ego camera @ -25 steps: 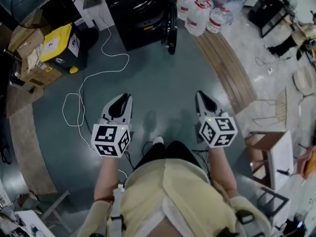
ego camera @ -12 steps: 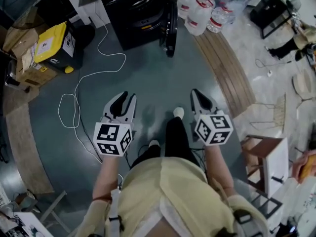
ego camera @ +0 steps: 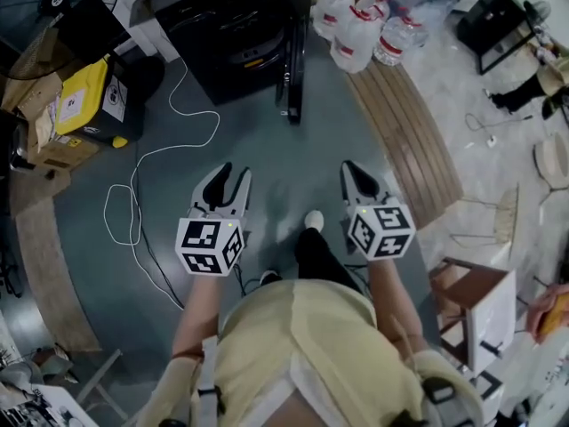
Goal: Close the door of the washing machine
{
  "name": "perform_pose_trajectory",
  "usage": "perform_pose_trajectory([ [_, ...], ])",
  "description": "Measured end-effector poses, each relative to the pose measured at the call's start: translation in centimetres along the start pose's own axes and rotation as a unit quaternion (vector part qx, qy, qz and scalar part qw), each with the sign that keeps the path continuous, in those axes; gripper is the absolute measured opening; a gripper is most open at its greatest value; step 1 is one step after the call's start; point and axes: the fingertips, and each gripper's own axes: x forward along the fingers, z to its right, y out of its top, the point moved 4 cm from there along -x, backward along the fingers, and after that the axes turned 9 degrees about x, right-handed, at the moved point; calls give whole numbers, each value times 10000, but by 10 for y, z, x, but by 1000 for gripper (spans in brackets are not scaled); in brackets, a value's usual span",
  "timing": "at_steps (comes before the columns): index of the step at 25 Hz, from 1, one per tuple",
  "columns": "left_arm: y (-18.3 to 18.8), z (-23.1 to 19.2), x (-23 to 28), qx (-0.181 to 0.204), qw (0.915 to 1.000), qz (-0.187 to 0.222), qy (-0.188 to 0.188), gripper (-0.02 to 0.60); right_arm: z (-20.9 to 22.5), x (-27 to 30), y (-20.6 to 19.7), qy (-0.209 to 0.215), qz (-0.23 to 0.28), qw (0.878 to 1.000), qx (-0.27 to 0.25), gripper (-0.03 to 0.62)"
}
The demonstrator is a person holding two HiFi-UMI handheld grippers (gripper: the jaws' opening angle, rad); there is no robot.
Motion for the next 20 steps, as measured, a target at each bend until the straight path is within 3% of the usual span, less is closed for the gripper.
perform_pose_trajectory([
  [11, 25, 11, 117, 108, 9992, -356, 157, 141, 76, 65, 38, 195, -299, 9994, -36, 6],
  [20, 30, 11, 192, 318, 9978, -582, 25, 146, 105, 111, 44, 237, -481, 9986, -20, 6],
])
